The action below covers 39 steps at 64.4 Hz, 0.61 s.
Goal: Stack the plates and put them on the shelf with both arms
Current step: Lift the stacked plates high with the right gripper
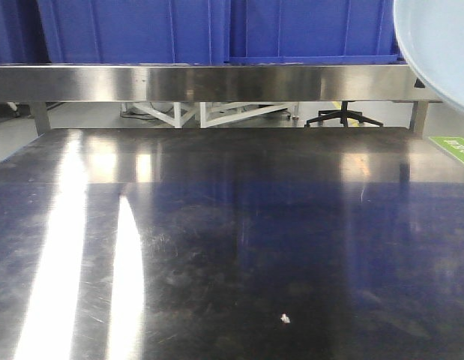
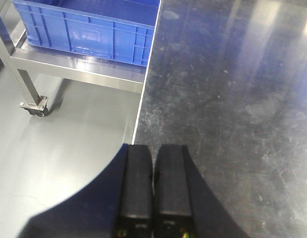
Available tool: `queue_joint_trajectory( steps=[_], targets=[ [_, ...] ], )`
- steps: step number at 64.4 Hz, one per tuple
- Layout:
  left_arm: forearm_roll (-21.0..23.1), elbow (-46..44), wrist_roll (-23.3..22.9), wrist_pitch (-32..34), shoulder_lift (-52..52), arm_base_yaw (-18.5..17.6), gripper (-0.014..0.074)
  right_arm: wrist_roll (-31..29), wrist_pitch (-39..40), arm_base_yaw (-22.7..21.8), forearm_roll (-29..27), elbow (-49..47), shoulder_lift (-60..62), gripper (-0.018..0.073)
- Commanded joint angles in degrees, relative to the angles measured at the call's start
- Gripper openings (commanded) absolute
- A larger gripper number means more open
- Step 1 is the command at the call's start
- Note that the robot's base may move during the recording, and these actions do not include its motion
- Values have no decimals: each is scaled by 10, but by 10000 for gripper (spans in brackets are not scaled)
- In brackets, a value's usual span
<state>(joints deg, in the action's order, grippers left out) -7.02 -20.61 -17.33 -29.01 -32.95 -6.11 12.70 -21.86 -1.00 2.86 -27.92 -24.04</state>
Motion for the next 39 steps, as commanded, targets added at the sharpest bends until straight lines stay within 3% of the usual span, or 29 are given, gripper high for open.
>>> queue_joint_trajectory(
  steps=[1,39],
  targets=[
    [-3,-16,-6,36,-1,0,90,-2,57,-4,3,-18,0,57],
    [-3,-16,-6,36,-1,0,90,-2,57,-4,3,-18,0,57]
  ],
)
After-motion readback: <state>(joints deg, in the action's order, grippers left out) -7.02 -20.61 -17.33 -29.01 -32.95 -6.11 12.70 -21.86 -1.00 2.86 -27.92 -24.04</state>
